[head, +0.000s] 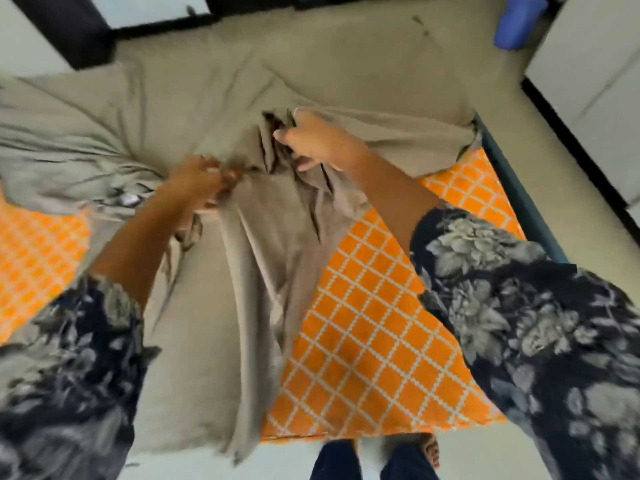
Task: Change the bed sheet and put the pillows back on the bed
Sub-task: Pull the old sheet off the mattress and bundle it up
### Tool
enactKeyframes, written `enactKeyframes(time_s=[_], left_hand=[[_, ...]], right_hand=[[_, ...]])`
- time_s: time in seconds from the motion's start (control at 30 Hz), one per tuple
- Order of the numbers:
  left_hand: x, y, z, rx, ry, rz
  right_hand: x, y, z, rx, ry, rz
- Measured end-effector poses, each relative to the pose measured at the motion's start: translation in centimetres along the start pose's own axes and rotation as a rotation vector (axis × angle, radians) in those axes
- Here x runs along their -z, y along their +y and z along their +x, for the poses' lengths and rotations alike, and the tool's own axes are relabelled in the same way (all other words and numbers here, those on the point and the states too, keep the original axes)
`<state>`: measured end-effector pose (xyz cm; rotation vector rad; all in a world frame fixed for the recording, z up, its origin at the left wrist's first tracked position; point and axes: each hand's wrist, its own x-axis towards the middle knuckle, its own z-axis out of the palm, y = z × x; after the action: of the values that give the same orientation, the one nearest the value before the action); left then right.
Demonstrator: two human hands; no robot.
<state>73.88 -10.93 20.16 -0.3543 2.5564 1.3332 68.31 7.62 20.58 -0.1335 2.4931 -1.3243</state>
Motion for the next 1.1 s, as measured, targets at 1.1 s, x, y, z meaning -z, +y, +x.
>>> enactKeyframes(time_s=[1.1], left_hand=[[-54.5, 34.8, -13.1, -0.439, -0.273, 0.928]], right_hand=[[48.5, 37.2, -33.9, -0.135, 0.092, -1.004]])
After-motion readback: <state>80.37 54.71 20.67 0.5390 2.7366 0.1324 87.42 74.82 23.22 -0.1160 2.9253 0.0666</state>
